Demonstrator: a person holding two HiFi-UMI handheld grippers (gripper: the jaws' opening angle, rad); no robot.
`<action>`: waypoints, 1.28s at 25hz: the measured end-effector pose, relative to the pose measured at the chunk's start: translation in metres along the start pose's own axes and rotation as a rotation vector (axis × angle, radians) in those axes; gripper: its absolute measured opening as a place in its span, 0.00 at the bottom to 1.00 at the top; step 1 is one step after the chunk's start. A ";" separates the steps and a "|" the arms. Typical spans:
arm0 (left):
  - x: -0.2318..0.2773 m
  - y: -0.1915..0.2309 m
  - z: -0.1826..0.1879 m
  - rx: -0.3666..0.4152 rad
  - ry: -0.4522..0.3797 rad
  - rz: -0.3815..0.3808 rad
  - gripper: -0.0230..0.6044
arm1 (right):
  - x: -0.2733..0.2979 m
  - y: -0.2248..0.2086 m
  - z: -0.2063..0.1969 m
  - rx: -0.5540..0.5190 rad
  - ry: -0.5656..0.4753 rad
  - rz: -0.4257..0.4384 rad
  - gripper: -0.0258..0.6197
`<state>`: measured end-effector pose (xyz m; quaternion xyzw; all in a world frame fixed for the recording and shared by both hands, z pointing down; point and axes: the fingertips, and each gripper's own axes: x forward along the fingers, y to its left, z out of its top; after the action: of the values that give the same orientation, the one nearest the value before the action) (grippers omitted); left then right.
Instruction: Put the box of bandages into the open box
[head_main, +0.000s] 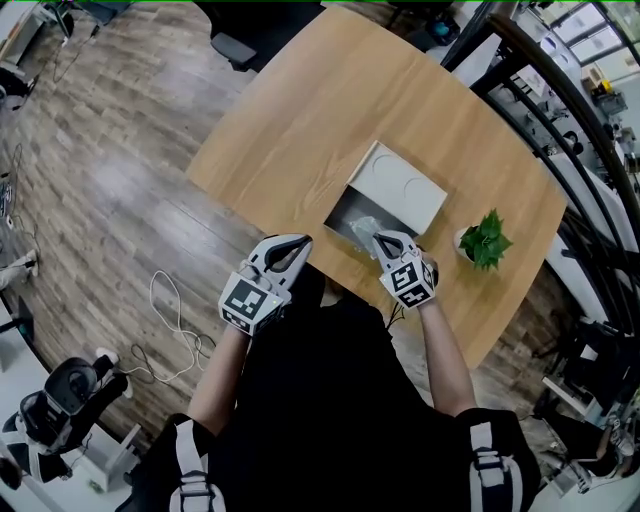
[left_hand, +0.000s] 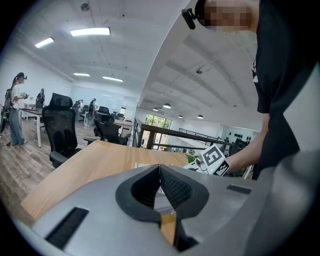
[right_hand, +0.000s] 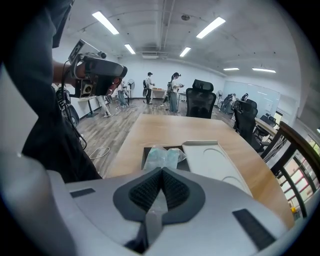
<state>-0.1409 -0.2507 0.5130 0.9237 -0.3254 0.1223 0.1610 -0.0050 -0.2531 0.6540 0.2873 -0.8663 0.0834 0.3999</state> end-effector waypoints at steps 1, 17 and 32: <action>0.001 0.001 0.000 0.003 0.003 -0.005 0.08 | 0.003 -0.001 -0.001 0.011 0.007 -0.001 0.08; 0.012 0.021 -0.009 0.014 0.031 -0.045 0.08 | 0.046 -0.009 -0.016 0.019 0.112 -0.016 0.08; 0.012 0.034 -0.011 0.007 0.047 -0.056 0.08 | 0.075 -0.011 -0.030 0.031 0.188 -0.018 0.08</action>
<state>-0.1555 -0.2785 0.5343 0.9299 -0.2953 0.1406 0.1685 -0.0178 -0.2835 0.7286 0.2922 -0.8209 0.1199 0.4757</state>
